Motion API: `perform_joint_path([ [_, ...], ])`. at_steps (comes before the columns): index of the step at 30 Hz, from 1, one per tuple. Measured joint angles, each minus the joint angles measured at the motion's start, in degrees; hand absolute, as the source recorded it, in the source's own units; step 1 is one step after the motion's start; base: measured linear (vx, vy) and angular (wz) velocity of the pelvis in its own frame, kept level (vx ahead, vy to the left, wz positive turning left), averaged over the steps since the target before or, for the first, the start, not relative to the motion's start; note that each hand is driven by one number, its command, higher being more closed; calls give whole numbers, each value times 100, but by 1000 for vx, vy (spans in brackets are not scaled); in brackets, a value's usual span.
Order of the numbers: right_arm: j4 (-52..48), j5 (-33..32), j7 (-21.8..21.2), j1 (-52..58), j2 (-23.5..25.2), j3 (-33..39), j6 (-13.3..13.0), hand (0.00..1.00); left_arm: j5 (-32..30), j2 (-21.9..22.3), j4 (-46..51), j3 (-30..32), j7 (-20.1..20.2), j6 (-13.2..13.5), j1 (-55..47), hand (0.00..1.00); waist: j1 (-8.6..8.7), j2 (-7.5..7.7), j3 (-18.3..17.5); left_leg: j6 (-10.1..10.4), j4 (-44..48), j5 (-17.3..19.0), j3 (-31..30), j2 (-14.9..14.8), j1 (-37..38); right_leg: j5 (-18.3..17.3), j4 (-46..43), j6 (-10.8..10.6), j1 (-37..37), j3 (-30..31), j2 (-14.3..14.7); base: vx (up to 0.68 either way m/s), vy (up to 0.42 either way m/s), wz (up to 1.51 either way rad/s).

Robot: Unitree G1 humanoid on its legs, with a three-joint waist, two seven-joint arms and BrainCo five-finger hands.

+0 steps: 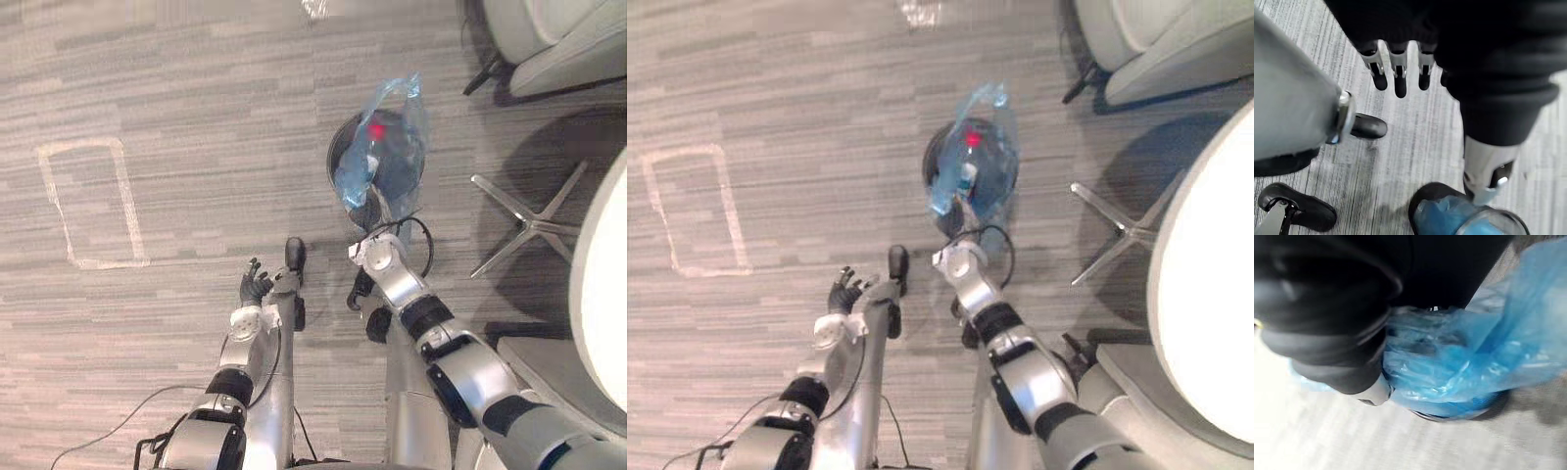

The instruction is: Gather rubbish on tea table into small bin, then transfer packed bag to large trash can.

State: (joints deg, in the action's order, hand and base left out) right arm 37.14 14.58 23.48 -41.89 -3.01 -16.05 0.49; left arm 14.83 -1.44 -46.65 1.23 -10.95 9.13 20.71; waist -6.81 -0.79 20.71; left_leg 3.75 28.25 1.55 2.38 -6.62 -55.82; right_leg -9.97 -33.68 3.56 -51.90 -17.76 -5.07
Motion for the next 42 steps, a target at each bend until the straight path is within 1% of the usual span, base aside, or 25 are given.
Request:
perform_joint_path([
  [3, -552, -110, -53, 355, 73, -47, -29, 100, -104, 4, -6, 2, 12, -75, -142, 0, 70, 16, -10, 2, -194, 3, 84, -26, 499, 58, 265, -64, 473, 54, 70, 42, -6, -11],
  [5, -853, -120, -124, 571, 73, -101, -55, 100, -186, 2, -13, 3, 14, -112, -208, 0, 75, 31, -18, -1, -312, 17, 149, -57, 833, 107, 447, -69, 807, 89, 120, 67, -8, -16],
  [8, -1229, -123, -265, 988, 73, -226, -62, 100, -317, -2, -18, -3, 46, -121, -348, 0, 124, 120, -79, 15, -502, 50, 225, -91, 1386, 162, 752, -90, 1353, 153, 204, 71, -14, -12],
  [9, -1427, -125, -336, 1221, 74, -285, -68, 100, -363, -4, -74, -8, 113, -133, -398, 0, 144, 203, -153, 16, -598, 50, 279, -98, 1571, 175, 855, -109, 1511, 198, 227, 55, -15, -10],
  [10, -1499, -125, -356, 1280, 78, -310, -72, 100, -368, -4, -105, -11, 121, -142, -412, 0, 152, 235, -174, 18, -626, 52, 301, -101, 1630, 179, 886, -111, 1563, 218, 236, 76, -19, -17],
  [12, -1801, -125, -508, 1572, 83, -493, -190, 100, -466, -28, -356, -63, 137, -245, -515, 0, 240, 356, -346, 23, -764, 93, 394, -145, 1987, 263, 1196, -141, 1944, 290, 322, 83, -11, -19],
  [13, -1829, -126, -535, 1627, 90, -500, -217, 100, -477, -30, -393, -92, 143, -255, -540, 0, 255, 374, -387, 23, -798, 93, 405, -146, 2046, 281, 1243, -141, 2004, 303, 334, 103, -7, -18],
  [14, -1842, -127, -609, 1756, 135, -520, -267, 100, -520, -65, -517, -227, 177, -271, -631, 0, 293, 442, -516, 24, -941, 92, 478, -143, 2276, 336, 1398, -156, 2194, 375, 364, 104, -6, -20],
  [15, -1841, -128, -697, 1865, 175, -551, -279, 100, -586, -117, -655, -328, 236, -308, -700, 0, 332, 465, -660, 25, -1054, 91, 525, -138, 2435, 393, 1559, -166, 2350, 441, 395, 104, -6, -21],
  [19, -1825, -177, -949, 2099, 155, -727, -324, 100, -639, -201, -856, -694, 246, -339, -728, 0, 397, 477, -897, 49, -1458, 28, 657, -83, 2940, 588, 2019, -197, 2801, 608, 451, 101, 11, -22],
  [21, -1824, -217, -1135, 2219, 25, -830, -342, 100, -646, -321, -756, -966, 242, -343, -709, 0, 439, 495, -1053, 39, -1715, -44, 719, -55, 3229, 750, 2350, -211, 3090, 685, 489, 89, 13, -11],
  [23, -1825, -231, -1241, 2223, 4, -901, -352, 100, -648, -470, -442, -1094, 234, -341, -707, 0, 447, 509, -1077, 37, -1852, -65, 813, -46, 3477, 834, 2538, -237, 3318, 770, 505, 57, 25, -20],
  [25, -1831, -353, -1391, 2279, -73, -997, -444, 100, -646, -648, 38, -1208, 232, -332, -712, 0, 472, 507, -1240, 20, -2084, -145, 903, -4, 3692, 926, 2732, -260, 3474, 870, 507, 22, 33, -19],
  [27, -1843, -392, -1476, 2293, -182, -1044, -477, 100, -639, -791, 666, -1242, 229, -332, -868, 0, 481, 491, -1293, 12, -2238, -199, 938, 23, 3837, 988, 2851, -272, 3595, 898, 503, 10, 23, -11],
  [28, -1905, -471, -1526, 2347, -278, -1067, -505, 100, -689, -942, 1524, -1299, 224, -170, -1127, 0, 484, 496, -1379, 4, -2316, -221, 956, 42, 3908, 1021, 2933, -289, 3650, 916, 500, 0, 0, 0],
  [29, -2156, -583, -1592, 2518, -427, -1060, -524, 100, -723, -1063, 2002, -1370, 237, 110, -1379, 0, 478, 487, -1424, -4, -2389, -252, 942, 63, 3977, 1060, 3024, -292, 3747, 905, 498, 0, 0, 0],
  [30, -2234, -605, -1635, 2578, -468, -1059, -533, 100, -746, -1073, 2136, -1376, 237, 173, -1482, 0, 475, 488, -1426, -5, -2409, -254, 943, 68, 4023, 1064, 3046, -294, 3790, 906, 497, 36, 19, 6],
  [31, -2510, -729, -1731, 2794, -606, -1088, -540, 100, -652, -1065, 2386, -1433, 343, 129, -1810, 0, 476, 473, -1548, -4, -2467, -253, 946, 89, 4127, 1089, 3164, -302, 3919, 940, 498, 31, 15, 0],
  [34, -2698, -807, -1853, 2861, -624, -1136, -557, 100, -521, -1077, 2356, -1833, 545, 81, -2060, 0, 468, 424, -1662, -14, -2612, -290, 965, 128, 4257, 1145, 3303, -313, 4032, 993, 492, 24, 16, -3],
  [35, -2753, -864, -1963, 2835, -625, -1167, -602, 100, -520, -977, 2204, -1981, 624, 24, -2233, 0, 453, 409, -1672, -25, -2679, -312, 1009, 144, 4371, 1190, 3366, -327, 4129, 1029, 490, 7, 25, -12],
  [36, -2770, -947, -2022, 2834, -619, -1177, -605, 100, -525, -936, 2052, -2005, 714, -140, -2316, 0, 456, 414, -1688, -23, -2735, -326, 1044, 150, 4458, 1210, 3410, -330, 4196, 1055, 490, 8, 23, -14],
  [37, -2784, -966, -2036, 2834, -626, -1179, -604, 100, -528, -937, 1968, -2028, 779, -176, -2353, 0, 457, 417, -1695, -23, -2745, -326, 1056, 150, 4482, 1210, 3409, -330, 4209, 1069, 490, 1, 19, -15],
  [39, -3078, -1027, -2126, 2799, -862, -1233, -604, 100, -692, -1015, 1723, -2161, 966, -274, -2645, 0, 476, 420, -1743, -22, -2815, -341, 1127, 155, 4536, 1233, 3421, -342, 4193, 1165, 495, 3, 20, -16],
  [40, -3123, -1055, -2145, 2782, -888, -1250, -604, 100, -698, -1032, 1715, -2190, 1004, -276, -2684, 0, 477, 420, -1743, -23, -2829, -345, 1138, 159, 4555, 1240, 3428, -342, 4200, 1179, 495, 7, 17, -13],
  [42, -3268, -1270, -2255, 2662, -1219, -1394, -605, 100, -699, -1142, 1714, -2374, 1134, -278, -2732, 0, 479, 404, -1801, -24, -2855, -348, 1166, 172, 4650, 1290, 3517, -343, 4307, 1212, 495, 5, 19, -8],
])
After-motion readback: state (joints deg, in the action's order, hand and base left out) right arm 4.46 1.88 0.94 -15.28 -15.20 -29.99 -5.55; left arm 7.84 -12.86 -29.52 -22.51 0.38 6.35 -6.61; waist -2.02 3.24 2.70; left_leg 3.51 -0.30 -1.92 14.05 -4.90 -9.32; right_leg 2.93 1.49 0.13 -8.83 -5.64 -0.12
